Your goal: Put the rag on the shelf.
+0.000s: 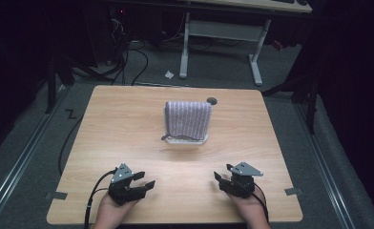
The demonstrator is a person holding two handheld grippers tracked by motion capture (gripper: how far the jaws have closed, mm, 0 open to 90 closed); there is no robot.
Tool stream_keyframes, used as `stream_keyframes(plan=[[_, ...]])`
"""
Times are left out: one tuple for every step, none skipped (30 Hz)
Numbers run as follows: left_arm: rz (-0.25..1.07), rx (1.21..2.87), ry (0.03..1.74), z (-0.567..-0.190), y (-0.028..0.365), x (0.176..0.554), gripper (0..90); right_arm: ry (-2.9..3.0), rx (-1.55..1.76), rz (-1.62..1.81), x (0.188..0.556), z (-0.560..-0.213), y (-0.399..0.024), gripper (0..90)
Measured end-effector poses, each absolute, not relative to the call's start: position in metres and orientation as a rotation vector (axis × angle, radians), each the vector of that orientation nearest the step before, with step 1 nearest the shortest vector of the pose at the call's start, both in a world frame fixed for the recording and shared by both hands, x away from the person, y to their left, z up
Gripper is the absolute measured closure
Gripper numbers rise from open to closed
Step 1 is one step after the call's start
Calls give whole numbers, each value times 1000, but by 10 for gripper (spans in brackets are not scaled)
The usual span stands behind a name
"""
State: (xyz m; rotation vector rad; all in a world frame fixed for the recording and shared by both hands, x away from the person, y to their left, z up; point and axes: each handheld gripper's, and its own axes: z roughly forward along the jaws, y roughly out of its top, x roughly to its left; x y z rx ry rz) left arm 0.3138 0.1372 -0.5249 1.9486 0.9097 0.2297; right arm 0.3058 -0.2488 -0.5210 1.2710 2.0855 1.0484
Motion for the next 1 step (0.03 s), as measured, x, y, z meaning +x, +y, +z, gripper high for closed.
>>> stream_keyframes(plan=[[255,1967,895,-525,136,313,399,2084,1268,1050,305,-521,-248,393]])
